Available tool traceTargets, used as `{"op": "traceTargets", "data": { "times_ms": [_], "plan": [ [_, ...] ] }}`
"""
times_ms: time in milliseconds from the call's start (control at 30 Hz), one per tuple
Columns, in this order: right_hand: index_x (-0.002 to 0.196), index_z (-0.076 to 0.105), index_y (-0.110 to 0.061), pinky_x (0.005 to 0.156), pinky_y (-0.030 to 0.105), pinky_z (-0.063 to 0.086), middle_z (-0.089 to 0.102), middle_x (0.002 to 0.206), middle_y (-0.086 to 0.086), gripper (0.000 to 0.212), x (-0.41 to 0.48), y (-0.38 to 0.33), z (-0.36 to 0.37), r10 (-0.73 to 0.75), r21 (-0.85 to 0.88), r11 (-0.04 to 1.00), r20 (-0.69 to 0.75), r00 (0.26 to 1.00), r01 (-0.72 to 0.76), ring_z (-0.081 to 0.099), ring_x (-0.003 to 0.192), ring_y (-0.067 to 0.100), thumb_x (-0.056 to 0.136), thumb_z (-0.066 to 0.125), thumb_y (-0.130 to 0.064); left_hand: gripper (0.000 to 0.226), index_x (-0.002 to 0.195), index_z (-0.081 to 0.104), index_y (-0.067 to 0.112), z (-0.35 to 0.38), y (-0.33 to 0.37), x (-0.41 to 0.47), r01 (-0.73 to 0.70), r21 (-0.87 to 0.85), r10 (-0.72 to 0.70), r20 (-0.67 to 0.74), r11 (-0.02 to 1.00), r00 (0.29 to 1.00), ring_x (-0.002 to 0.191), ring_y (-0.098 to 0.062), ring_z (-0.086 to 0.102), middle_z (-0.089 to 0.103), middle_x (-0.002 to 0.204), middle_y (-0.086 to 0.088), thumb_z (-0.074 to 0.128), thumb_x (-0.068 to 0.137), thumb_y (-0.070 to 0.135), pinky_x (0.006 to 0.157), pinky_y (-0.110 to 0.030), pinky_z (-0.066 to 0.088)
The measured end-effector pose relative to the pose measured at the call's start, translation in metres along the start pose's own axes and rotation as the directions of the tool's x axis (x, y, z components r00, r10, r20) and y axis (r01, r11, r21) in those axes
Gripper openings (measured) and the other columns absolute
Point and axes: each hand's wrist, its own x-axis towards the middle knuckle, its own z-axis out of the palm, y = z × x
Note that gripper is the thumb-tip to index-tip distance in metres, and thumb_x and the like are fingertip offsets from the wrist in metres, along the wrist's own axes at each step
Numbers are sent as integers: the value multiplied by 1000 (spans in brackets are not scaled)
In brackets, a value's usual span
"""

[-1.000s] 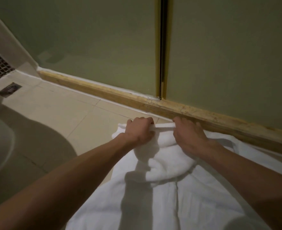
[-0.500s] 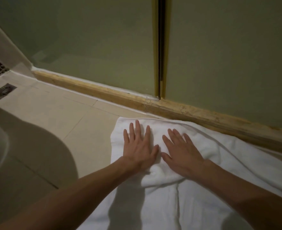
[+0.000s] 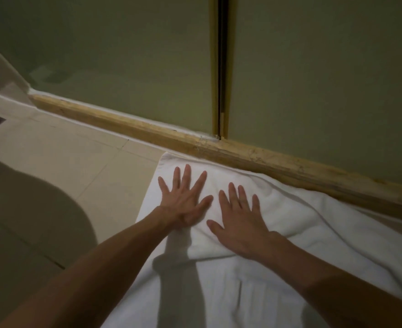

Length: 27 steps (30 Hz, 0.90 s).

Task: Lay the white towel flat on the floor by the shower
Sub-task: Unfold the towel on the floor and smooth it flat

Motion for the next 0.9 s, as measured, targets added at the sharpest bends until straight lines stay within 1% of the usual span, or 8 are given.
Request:
{"op": "traceTargets", "data": {
  "times_ms": [167, 333, 433, 533, 600, 667, 733, 900],
  "plan": [
    [152, 1, -22, 119, 42, -4, -12, 160, 5, 67, -15, 19, -18, -97, 108, 989, -17, 995, 98, -14, 146, 21, 98, 24, -53, 71, 147, -19, 37, -6, 11, -11, -43, -78, 42, -10, 996, 999, 139, -32, -33, -31, 155, -8, 4, 88, 70, 108, -61, -20],
    [153, 3, -24, 117, 31, -4, -9, 161, 2, 63, -48, 50, -22, -124, 72, 990, 27, 992, 122, -12, 147, 15, 99, 26, -49, 73, 146, -21, 39, 2, 46, -47, -121, -127, 115, -50, 985, 992, 139, -31, -33, -29, 154, -7, 2, 86, 73, 106, -56, -23],
    [152, 3, -24, 118, 33, -2, -8, 161, 3, 62, -67, 62, -19, -73, 39, 997, 48, 996, 71, -10, 147, 17, 99, 25, -49, 74, 148, -18, 37, 8, 66, -59, -136, -84, 136, -8, 987, 991, 141, -34, -28, -26, 157, -10, 7, 87, 73, 109, -60, -17],
    [152, 4, -23, 119, 40, -1, -8, 161, 8, 62, -88, 67, -10, -7, -27, 1000, 38, 999, 8, -10, 147, 23, 99, 22, -49, 75, 149, -16, 37, 8, 81, -63, -155, -41, 155, 15, 987, 988, 143, -35, -23, -22, 158, -10, 11, 88, 72, 110, -64, -12],
    [152, 0, -23, 118, 46, -2, -14, 160, 10, 64, -100, 68, -3, 32, -81, 996, 16, 999, -30, -15, 146, 28, 98, 20, -51, 75, 149, -15, 37, 8, 86, -65, -165, -19, 165, 26, 986, 986, 145, -35, -19, -20, 159, -9, 12, 88, 72, 109, -67, -8],
    [151, -8, -24, 118, 50, -4, -22, 157, 13, 67, -106, 67, 3, 94, -75, 993, -1, 996, -94, -21, 144, 31, 97, 20, -54, 74, 150, -14, 38, 10, 88, -65, -158, 2, 158, 28, 987, 987, 145, -35, -17, -19, 160, -7, 12, 89, 71, 108, -70, -6],
    [150, -14, -24, 117, 53, -3, -26, 156, 14, 71, -108, 68, 7, 139, -49, 989, -2, 990, -139, -24, 143, 33, 97, 20, -55, 73, 149, -13, 39, 12, 87, -65, -144, 7, 144, 28, 990, 989, 145, -34, -18, -20, 160, -6, 11, 89, 71, 106, -72, -6],
    [149, -18, -23, 117, 55, -1, -25, 156, 13, 75, -103, 69, 14, 146, -27, 989, -15, 989, -146, -21, 144, 33, 96, 22, -57, 74, 147, -17, 42, 16, 80, -53, -135, 7, 135, 37, 991, 990, 144, -32, -24, -26, 158, -2, 3, 84, 75, 101, -73, -13]
  ]
}}
